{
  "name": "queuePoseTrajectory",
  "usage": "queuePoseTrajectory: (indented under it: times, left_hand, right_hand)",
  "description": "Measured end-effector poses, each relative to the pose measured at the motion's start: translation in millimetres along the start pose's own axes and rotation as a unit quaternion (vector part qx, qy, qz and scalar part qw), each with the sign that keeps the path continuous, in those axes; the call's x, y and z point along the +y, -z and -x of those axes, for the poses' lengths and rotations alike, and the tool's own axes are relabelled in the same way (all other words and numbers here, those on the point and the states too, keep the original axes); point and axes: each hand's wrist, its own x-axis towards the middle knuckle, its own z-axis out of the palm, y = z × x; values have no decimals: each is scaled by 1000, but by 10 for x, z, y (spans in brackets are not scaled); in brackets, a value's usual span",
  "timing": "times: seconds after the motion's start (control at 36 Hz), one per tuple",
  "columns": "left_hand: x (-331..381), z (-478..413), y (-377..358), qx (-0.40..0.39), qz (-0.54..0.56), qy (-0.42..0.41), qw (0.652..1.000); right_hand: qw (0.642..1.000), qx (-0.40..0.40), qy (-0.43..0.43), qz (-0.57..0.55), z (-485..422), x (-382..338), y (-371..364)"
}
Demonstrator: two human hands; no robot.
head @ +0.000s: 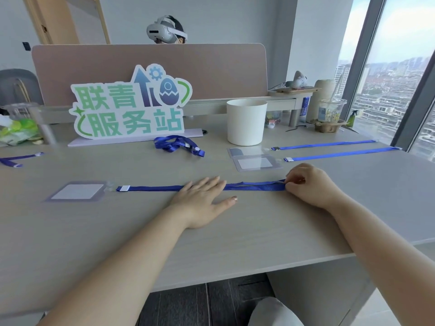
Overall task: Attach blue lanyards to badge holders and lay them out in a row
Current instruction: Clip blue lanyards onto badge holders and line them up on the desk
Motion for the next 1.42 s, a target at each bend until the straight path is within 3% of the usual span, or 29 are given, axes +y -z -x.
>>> queuePoseTrajectory:
  times: [0.5, 0.64, 0.72, 0.83, 0.97, 1.22, 1.42]
  left_hand:
    - [-3, -1, -2, 0, -1, -2, 1000]
    - [5, -6, -6, 3, 2, -1, 1000]
    - [11, -4, -1, 2, 1, -3, 1000]
    - [19, 4, 0, -1, 2, 2, 1000]
    - [32, 13, 14, -5, 1, 3, 1000]
    - [16, 15, 9, 0, 4, -1, 1000]
    - [12, 24, 5, 11, 13, -6, 1000]
  right_hand:
    - [999, -2, 3, -52, 7, 5, 15]
    - [997, 44, 46, 40, 15, -6, -29]
    - [980, 98, 144, 99, 52, -161, -112]
    - [960, -55, 213, 173, 115, -432, -294]
    - [948, -196, 145, 206, 146, -460, -320]
    - [946, -220, 73, 225, 236, -387, -201]
    - [949, -209, 68, 227, 270, -409, -174]
